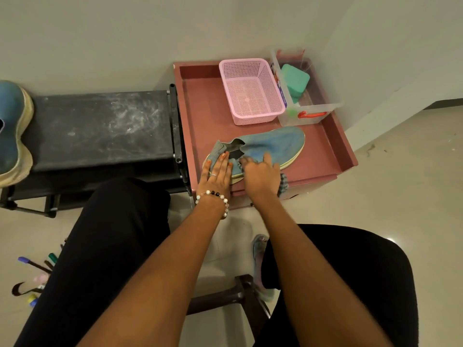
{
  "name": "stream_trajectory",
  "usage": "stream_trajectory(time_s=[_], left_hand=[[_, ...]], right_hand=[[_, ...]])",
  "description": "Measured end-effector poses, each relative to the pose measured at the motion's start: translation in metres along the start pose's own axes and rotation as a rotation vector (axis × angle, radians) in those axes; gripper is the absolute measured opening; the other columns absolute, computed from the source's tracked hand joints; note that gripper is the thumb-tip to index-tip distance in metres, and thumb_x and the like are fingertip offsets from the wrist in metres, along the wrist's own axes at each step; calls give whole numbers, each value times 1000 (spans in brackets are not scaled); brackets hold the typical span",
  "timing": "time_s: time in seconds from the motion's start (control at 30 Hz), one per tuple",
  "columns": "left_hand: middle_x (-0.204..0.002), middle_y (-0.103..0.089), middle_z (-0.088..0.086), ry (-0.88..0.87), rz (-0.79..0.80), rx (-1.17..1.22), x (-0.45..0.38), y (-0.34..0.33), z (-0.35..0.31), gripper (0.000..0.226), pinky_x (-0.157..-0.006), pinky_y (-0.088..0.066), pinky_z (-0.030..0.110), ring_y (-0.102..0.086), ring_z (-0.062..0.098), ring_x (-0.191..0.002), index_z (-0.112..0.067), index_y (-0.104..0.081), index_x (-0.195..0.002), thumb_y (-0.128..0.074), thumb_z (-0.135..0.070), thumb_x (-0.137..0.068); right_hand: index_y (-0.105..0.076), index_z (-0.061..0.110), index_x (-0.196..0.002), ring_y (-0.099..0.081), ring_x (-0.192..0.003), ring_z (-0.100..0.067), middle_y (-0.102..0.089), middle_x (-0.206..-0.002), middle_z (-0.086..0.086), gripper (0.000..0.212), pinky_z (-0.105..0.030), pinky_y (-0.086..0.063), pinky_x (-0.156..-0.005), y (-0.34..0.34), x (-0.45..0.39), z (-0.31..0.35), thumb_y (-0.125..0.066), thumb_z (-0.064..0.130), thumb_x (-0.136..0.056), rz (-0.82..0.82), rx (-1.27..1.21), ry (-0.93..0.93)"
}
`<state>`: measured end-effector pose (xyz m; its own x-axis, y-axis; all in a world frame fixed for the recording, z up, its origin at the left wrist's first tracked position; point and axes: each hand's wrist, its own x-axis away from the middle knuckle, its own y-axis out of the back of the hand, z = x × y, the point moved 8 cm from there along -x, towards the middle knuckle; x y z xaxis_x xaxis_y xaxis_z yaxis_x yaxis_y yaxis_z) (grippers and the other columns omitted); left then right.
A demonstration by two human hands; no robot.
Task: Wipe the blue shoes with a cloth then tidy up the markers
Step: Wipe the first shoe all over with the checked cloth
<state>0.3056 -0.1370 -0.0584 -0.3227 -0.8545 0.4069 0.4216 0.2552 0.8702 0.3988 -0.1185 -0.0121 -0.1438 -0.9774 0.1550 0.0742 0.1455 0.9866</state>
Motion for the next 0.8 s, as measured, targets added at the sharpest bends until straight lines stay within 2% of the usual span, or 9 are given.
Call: stream_trajectory(time_s=[0.1, 0.17, 0.23, 0.33, 0.43, 0.57, 0.63, 0.7, 0.8], left_hand=[[-152, 32, 17, -1, 18, 17, 0, -1, 1, 84, -112, 16, 51, 30, 28, -140, -3, 21, -147, -41, -28, -97], [-152, 31, 18, -28, 18, 19, 2, -1, 0, 83, -114, 14, 51, 29, 29, -140, -2, 21, -146, -41, -24, -96], [-151, 31, 19, -36, -1, 27, 3, 0, 0, 87, -114, 12, 53, 29, 31, -140, 0, 22, -145, -45, -21, -93], [-151, 31, 20, -20, -1, 28, 3, 1, 1, 87, -112, 15, 54, 29, 31, -140, 1, 22, -145, -44, -19, -92], [-152, 30, 19, -12, -14, 10, 4, 3, 0, 85, -111, 15, 53, 29, 31, -140, 1, 22, -145, -43, -21, -93], [-153, 29, 15, -23, -16, 66, 4, 6, 2, 67, -112, 15, 50, 28, 27, -141, -2, 19, -147, -24, -23, -101], [-152, 30, 18, -35, -16, 45, 6, 6, 1, 74, -114, 13, 51, 29, 28, -141, 0, 20, -146, -32, -25, -99], [-152, 30, 19, -51, -19, 54, 8, 10, 0, 78, -115, 12, 50, 28, 29, -141, 1, 20, -146, -36, -20, -96], [-153, 27, 18, -38, -40, 99, 10, 14, 2, 73, -114, 13, 49, 26, 28, -142, 1, 18, -146, -33, -15, -96]], right_hand=[[-55, 19, -125, -32, -130, -30, -62, -113, -6, 32, -40, -41, -92, -9, 6, 10, -40, 18, -96, 34, -97, -62], [-52, 26, -131, -45, -115, -31, -52, -104, -8, 39, -36, -44, -90, -10, 7, -3, -48, 20, -93, 112, -147, 68], [-46, 39, -136, -51, -103, -30, -47, -109, -8, 47, -34, -45, -87, -5, 5, -28, -53, 25, -92, 146, -69, 162], [-44, 28, -138, -37, -123, -26, -56, -122, -1, 44, -35, -38, -90, 0, -7, -60, -44, 17, -95, 86, 160, 83], [-49, 16, -129, -35, -125, -26, -56, -124, -4, 36, -36, -39, -90, 1, -14, -50, -40, 12, -94, 90, 147, -71], [-57, 14, -119, -40, -117, -26, -59, -109, -8, 30, -34, -44, -87, -7, -1, 15, -53, 20, -90, 114, -30, 98], [-57, 20, -124, -48, -107, -28, -51, -105, -9, 36, -35, -46, -86, -7, 3, 10, -56, 19, -88, 155, -103, 166], [-54, 30, -130, -54, -95, -30, -42, -100, -8, 40, -35, -47, -84, -6, -2, -17, -53, 21, -91, 164, -37, 192], [-48, 22, -134, -46, -115, -29, -54, -115, -9, 39, -39, -45, -89, 1, -14, -58, -46, 17, -95, 120, 148, 65]])
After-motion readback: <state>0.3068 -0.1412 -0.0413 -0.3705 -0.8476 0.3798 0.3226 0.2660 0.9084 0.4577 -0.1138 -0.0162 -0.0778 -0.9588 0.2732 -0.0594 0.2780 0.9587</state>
